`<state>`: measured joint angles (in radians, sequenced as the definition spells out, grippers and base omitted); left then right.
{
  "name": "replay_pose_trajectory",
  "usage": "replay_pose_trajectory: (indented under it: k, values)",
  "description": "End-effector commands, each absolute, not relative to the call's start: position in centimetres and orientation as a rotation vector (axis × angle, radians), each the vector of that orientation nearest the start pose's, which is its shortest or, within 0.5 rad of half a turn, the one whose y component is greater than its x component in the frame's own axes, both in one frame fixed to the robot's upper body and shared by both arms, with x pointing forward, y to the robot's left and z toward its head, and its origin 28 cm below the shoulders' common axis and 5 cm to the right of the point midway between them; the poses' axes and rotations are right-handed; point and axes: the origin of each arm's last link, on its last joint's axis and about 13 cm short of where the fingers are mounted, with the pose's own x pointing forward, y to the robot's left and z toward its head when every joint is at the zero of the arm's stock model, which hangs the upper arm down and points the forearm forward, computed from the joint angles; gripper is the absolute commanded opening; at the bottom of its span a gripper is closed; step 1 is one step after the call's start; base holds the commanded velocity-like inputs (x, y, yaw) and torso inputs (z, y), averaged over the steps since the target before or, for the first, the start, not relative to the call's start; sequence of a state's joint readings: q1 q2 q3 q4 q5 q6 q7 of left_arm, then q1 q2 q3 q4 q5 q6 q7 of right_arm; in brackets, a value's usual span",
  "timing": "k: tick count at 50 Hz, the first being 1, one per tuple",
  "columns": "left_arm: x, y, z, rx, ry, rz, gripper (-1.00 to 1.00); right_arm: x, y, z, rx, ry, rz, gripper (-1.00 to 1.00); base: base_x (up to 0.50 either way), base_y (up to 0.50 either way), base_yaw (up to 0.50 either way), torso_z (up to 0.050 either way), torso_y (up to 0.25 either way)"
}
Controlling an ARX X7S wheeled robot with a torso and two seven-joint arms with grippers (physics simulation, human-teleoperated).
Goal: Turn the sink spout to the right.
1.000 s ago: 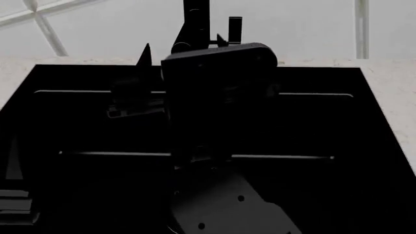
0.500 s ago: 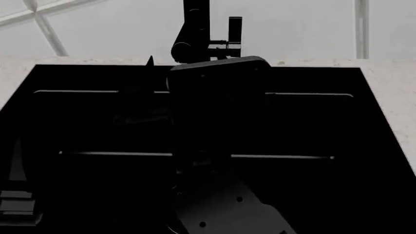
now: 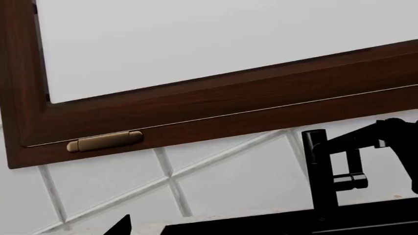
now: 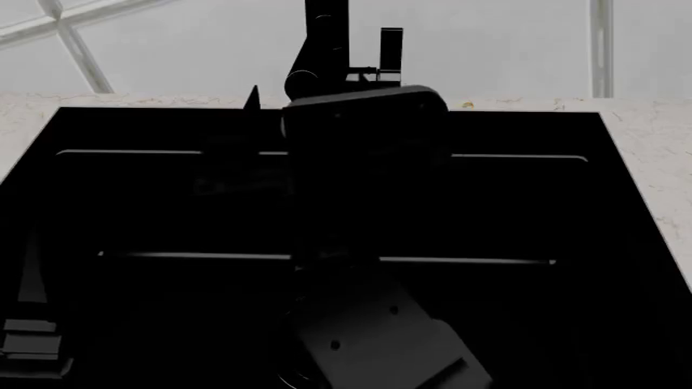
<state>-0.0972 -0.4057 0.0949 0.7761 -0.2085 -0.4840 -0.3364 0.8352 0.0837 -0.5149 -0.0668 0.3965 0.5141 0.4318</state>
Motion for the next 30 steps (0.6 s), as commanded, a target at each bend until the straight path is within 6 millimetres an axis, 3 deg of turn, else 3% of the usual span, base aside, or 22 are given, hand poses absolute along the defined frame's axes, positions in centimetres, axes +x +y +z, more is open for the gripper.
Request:
replay_pose_trajectory:
  k: [1, 30]
  values:
    - [19.3, 23.5, 15.8, 0.175, -0.363, 0.068, 1.0, 33.1, -0.8, 19.6, -0.015, -0.237, 0.171, 1.0, 0.0, 0.0, 0.0, 0.0, 0.0]
    - [19.4, 23.5, 15.7, 0.178, -0.361, 0.064, 1.0, 34.3, -0.7, 19.7, -0.018, -0.248, 0.18, 1.0, 0.0, 0.0, 0.0, 0.0, 0.0]
